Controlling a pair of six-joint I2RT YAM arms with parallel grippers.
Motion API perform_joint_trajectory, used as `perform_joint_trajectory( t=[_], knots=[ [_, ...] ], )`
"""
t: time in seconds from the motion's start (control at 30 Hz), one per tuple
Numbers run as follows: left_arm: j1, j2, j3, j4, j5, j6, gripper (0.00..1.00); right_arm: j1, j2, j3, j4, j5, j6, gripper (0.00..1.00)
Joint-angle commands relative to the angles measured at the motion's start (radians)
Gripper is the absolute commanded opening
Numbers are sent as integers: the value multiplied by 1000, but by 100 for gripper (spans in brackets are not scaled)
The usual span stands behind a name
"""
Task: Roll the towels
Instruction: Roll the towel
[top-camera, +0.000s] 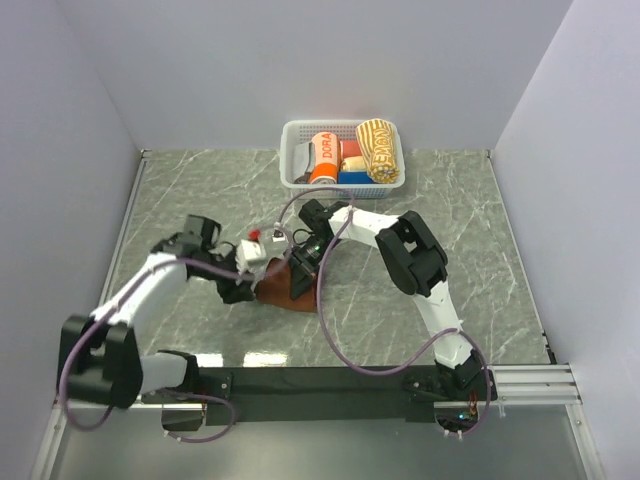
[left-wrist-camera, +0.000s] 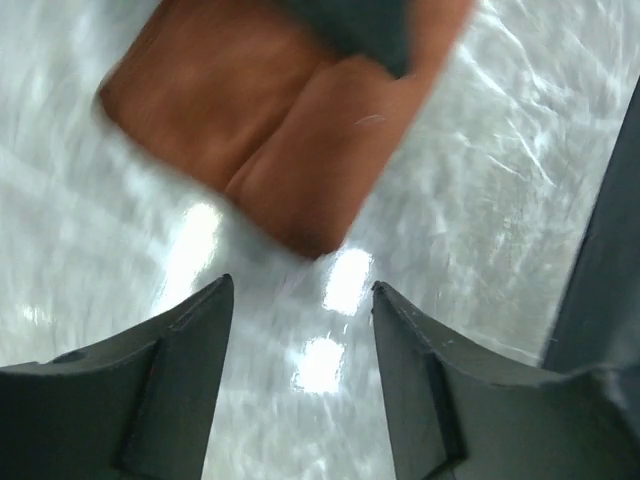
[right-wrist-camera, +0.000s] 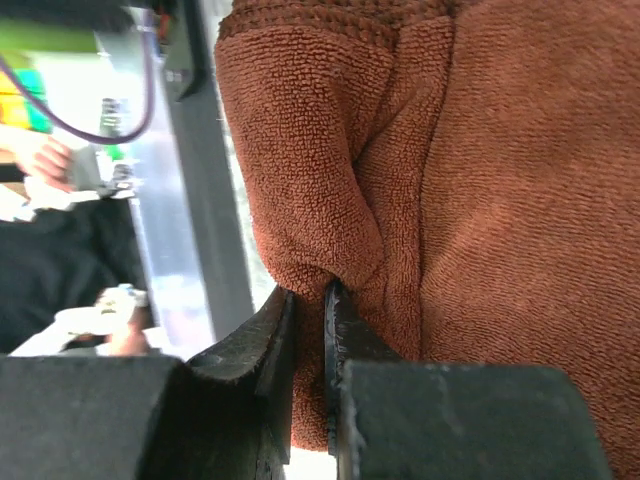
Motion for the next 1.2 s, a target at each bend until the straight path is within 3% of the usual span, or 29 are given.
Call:
perform_joint_trajectory(
  t=[0.0,0.17,0.27,0.57,0.67,0.83,1.0,1.03,1.17],
  knots=[
    [-164,-143,-105,229,-127,34,64,22,105,-50,-99,160,-9,0],
    [-329,-235,-177,324,-205,90,68,19,128,-37,-90,200,-8,0],
    [-409,-209,-205,350,-224,129,66,19,132,-38,-65,232,6,0],
    [-489,-67,-232,430,-257,203,55,13,142,-18,-54,245,20,0],
    [-491,-4,-229,433,-277,200,47,13,123,-21,-47,251,18,0],
    [-489,65,-194,338,-270,212,24,11,100,-21,-59,304,-9,0],
    [-494,131,-99,130,-230,202,5,-22,24,-24,-39,409,-22,20],
    [-494,165,-76,96,-213,196,3,-35,4,-26,-30,438,-20,28],
    [-488,211,-15,-24,-169,176,1,-113,-142,-46,34,458,10,41]
  ],
)
